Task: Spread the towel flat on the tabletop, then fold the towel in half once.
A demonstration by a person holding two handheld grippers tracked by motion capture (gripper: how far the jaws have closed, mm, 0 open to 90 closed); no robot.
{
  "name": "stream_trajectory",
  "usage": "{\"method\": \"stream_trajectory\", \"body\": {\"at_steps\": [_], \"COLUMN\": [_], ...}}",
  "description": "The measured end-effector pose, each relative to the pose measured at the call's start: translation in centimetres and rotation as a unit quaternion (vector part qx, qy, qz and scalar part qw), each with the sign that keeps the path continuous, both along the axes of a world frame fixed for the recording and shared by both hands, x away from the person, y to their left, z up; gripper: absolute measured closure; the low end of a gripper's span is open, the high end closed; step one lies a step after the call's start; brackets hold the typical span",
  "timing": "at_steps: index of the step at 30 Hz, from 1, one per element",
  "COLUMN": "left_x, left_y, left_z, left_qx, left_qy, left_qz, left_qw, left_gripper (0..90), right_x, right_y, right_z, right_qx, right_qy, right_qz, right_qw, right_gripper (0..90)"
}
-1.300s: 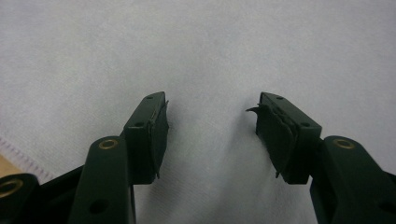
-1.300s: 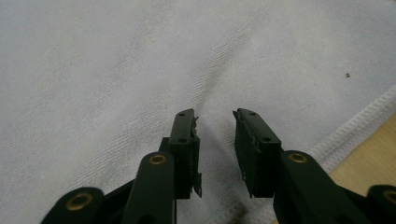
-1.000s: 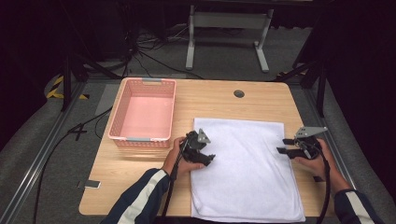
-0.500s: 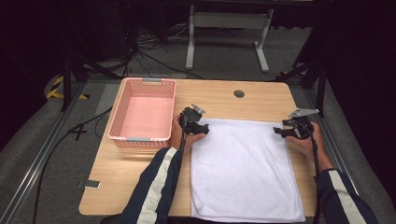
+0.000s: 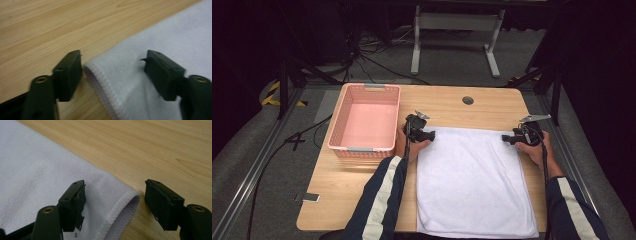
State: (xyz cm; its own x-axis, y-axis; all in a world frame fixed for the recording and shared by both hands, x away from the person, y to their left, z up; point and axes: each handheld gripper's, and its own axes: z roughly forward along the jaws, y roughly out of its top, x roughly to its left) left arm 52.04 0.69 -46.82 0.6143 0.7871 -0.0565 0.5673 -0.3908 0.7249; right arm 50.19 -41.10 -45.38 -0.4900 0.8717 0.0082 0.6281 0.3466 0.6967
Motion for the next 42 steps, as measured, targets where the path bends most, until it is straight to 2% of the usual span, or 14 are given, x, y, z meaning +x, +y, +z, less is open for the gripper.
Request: {"method": "stream_trajectory", "body": {"at_steps": [2,4,6,10,15,19,20,21,23,25,29,33,39,42], "left_x": [-0.1,-0.2,-0.4,-0.4,-0.6,-1.0,-1.3,-1.5,-2.2,-3.1,-5.8,-8.3,-12.1,-13.5], "left_y": [-0.1,-0.1,-0.3,-0.4,-0.7,-0.7,-0.7,-0.7,-0.7,-0.7,-0.5,0.5,2.2,2.8], "left_z": [0.2,0.2,0.2,0.3,0.5,0.9,1.3,1.6,2.6,3.8,6.0,7.0,7.6,7.5], "left_qx": [-0.006,-0.014,-0.017,-0.011,0.003,0.000,-0.011,-0.011,-0.032,-0.040,-0.045,-0.047,-0.062,-0.053], "left_qy": [0.005,0.014,0.011,0.010,0.005,-0.008,-0.016,-0.023,-0.034,-0.053,-0.076,-0.092,-0.100,-0.106], "left_qz": [-0.020,-0.029,-0.031,-0.031,-0.033,-0.038,-0.038,-0.044,-0.052,-0.066,-0.098,-0.131,-0.176,-0.197], "left_qw": [0.9998,0.9994,0.9993,0.9994,0.9994,0.9992,0.9991,0.9987,0.9976,0.9956,0.9913,0.9860,0.9774,0.9733], "left_gripper": [55.3,69.2,75.5,78.0,79.0,79.2,79.2,79.1,79.2,79.2,79.2,79.2,79.2,79.1], "right_x": [0.0,0.1,0.1,0.0,-0.1,-0.3,-0.5,-0.8,-1.4,-1.8,-3.6,-6.3,-10.7,-12.4], "right_y": [0.0,0.0,0.1,0.3,0.4,0.6,0.6,0.6,0.4,0.4,0.4,0.4,0.0,0.1], "right_z": [0.1,0.1,0.2,0.3,0.5,0.6,0.7,1.0,2.0,2.5,4.2,5.7,7.0,7.2], "right_qx": [-0.004,-0.007,-0.006,-0.004,0.021,0.017,0.013,0.021,0.041,0.051,0.059,0.067,0.075,0.072], "right_qy": [0.002,0.005,0.007,0.010,0.029,0.025,0.018,0.009,-0.013,-0.019,-0.048,-0.071,-0.088,-0.093], "right_qz": [0.001,0.002,0.001,0.024,0.046,0.048,0.051,0.055,0.068,0.072,0.109,0.146,0.208,0.238], "right_qw": [1.0000,1.0000,1.0000,0.9997,0.9983,0.9984,0.9984,0.9982,0.9967,0.9960,0.9912,0.9845,0.9712,0.9640], "right_gripper": [32.9,33.0,36.0,53.0,76.9,80.8,81.6,81.9,82.0,82.0,82.1,82.0,82.0,81.9]}}
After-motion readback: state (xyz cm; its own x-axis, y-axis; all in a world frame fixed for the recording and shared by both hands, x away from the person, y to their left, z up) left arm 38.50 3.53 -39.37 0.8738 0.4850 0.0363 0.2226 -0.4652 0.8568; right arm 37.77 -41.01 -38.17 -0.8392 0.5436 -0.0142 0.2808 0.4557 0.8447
